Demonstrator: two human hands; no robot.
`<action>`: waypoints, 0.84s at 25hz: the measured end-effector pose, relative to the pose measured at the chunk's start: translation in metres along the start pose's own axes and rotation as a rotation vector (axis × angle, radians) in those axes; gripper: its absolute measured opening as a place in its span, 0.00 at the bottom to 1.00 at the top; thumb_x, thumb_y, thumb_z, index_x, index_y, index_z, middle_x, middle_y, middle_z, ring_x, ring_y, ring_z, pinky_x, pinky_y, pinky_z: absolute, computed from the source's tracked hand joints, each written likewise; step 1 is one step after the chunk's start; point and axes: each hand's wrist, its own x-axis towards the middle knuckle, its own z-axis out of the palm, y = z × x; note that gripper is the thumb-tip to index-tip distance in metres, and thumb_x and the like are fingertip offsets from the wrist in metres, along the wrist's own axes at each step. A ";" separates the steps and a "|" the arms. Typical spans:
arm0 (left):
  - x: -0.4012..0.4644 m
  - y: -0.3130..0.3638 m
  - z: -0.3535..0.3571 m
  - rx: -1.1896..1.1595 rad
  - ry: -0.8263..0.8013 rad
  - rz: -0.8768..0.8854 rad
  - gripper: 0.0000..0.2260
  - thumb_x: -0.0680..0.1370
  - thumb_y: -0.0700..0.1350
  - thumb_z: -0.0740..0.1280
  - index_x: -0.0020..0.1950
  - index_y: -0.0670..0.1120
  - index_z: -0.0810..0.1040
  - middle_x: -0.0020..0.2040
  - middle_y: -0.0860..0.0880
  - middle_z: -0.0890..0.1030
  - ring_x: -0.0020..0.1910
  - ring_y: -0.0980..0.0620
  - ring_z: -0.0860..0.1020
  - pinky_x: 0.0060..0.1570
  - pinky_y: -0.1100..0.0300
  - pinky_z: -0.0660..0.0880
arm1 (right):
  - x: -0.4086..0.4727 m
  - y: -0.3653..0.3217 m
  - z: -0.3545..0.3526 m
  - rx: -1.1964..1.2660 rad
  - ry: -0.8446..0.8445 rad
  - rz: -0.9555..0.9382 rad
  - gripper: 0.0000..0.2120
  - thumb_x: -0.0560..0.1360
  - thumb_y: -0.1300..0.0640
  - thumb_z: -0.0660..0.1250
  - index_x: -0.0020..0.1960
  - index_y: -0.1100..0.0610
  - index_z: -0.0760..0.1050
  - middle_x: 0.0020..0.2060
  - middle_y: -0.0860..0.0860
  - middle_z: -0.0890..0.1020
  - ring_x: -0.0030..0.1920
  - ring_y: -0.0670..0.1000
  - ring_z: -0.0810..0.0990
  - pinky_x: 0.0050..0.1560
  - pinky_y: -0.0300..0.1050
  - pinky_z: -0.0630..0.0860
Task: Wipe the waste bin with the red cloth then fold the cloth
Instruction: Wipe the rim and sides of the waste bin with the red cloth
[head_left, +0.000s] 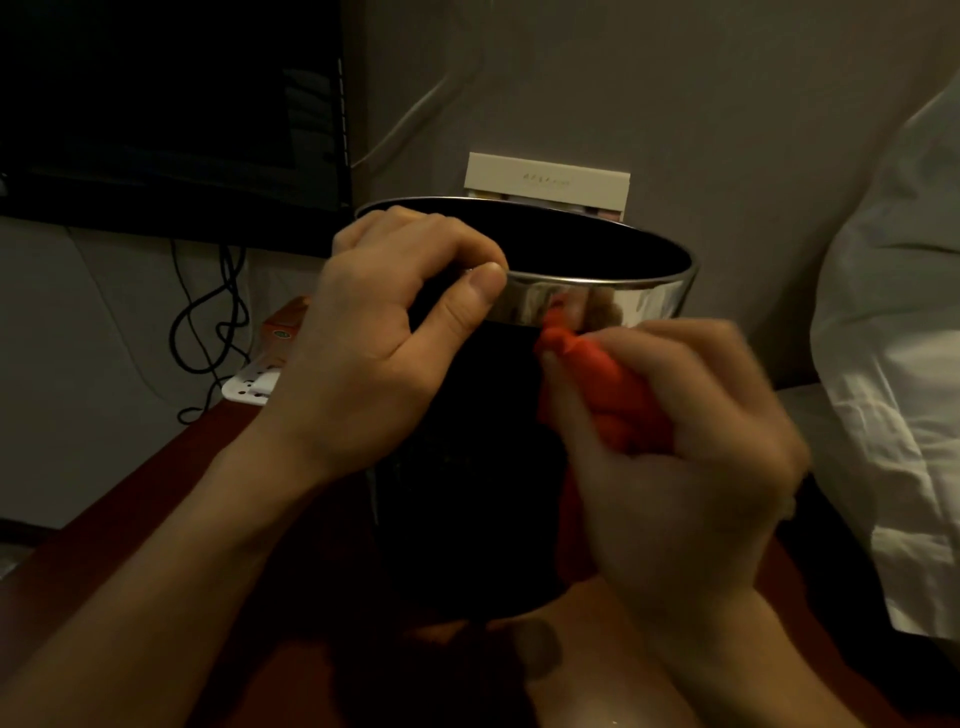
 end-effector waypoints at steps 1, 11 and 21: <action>0.000 0.000 0.000 -0.006 0.002 0.002 0.05 0.79 0.48 0.60 0.48 0.52 0.75 0.46 0.58 0.77 0.50 0.63 0.72 0.58 0.59 0.65 | 0.005 0.004 -0.004 -0.013 0.045 0.020 0.08 0.76 0.56 0.75 0.48 0.62 0.84 0.44 0.50 0.78 0.44 0.45 0.76 0.47 0.31 0.72; -0.001 0.001 0.001 -0.038 0.019 -0.011 0.06 0.79 0.44 0.61 0.47 0.48 0.77 0.44 0.58 0.77 0.49 0.61 0.73 0.57 0.55 0.67 | 0.010 0.005 -0.008 -0.038 -0.046 -0.023 0.10 0.77 0.54 0.74 0.48 0.62 0.83 0.45 0.49 0.76 0.45 0.44 0.74 0.49 0.25 0.67; 0.000 0.000 0.000 -0.048 0.006 -0.011 0.06 0.79 0.45 0.61 0.47 0.49 0.77 0.44 0.57 0.77 0.48 0.61 0.73 0.57 0.56 0.67 | 0.012 0.010 -0.010 -0.068 -0.001 -0.013 0.10 0.77 0.54 0.74 0.48 0.63 0.83 0.45 0.50 0.76 0.44 0.44 0.73 0.49 0.25 0.66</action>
